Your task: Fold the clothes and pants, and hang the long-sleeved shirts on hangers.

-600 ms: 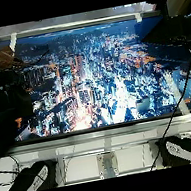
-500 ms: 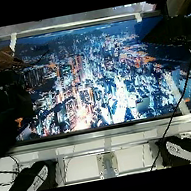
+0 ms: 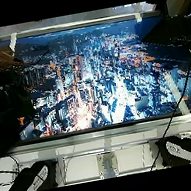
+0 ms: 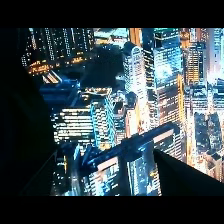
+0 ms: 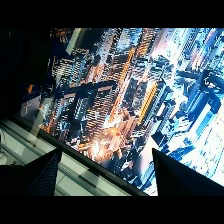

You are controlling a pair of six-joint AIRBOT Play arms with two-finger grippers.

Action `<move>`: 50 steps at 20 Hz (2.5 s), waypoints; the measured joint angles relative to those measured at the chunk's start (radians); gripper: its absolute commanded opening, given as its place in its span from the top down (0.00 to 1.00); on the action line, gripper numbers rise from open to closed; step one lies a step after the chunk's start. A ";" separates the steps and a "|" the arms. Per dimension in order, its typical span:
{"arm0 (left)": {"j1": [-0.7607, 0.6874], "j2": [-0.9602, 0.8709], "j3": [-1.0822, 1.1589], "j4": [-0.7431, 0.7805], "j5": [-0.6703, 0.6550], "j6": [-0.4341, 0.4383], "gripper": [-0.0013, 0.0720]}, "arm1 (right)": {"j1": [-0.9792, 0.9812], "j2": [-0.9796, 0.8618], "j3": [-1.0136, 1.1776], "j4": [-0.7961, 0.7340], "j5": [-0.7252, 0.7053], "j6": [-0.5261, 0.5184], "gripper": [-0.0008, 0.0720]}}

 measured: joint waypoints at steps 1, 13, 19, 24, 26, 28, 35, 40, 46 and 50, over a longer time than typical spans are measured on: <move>0.000 -0.006 0.000 0.000 0.002 0.000 0.04 | 0.000 0.000 0.000 0.000 0.000 0.000 0.13; 0.045 -0.224 0.000 0.385 0.066 -0.041 0.04 | 0.000 -0.002 0.000 -0.019 -0.238 -0.001 0.14; 0.245 -0.380 0.000 0.541 0.059 -0.082 0.04 | 0.000 -0.002 0.000 -0.059 -0.290 -0.004 0.14; 0.327 -0.505 0.000 0.556 0.052 -0.087 0.05 | 0.000 -0.002 0.000 -0.071 -0.307 -0.005 0.14; 0.339 -0.544 0.000 0.558 0.051 -0.089 0.87 | 0.000 -0.002 0.000 -0.074 -0.315 -0.004 0.14; 0.343 -0.569 0.000 0.560 0.050 -0.089 0.97 | 0.000 -0.002 0.000 -0.077 -0.320 -0.005 0.14; 0.233 -0.486 0.098 0.546 0.013 -0.088 0.97 | 0.000 -0.001 0.000 -0.093 -0.316 -0.005 0.14; -0.036 -0.293 0.178 0.368 0.097 -0.086 0.97 | 0.000 -0.001 0.000 -0.128 -0.216 -0.113 0.14; -0.452 -0.276 0.195 0.175 0.190 -0.091 0.97 | 0.000 -0.002 0.000 -0.150 -0.177 -0.172 0.14; -0.670 -0.429 0.197 0.143 0.217 -0.141 0.97 | 0.000 -0.018 0.000 -0.203 -0.177 -0.182 0.92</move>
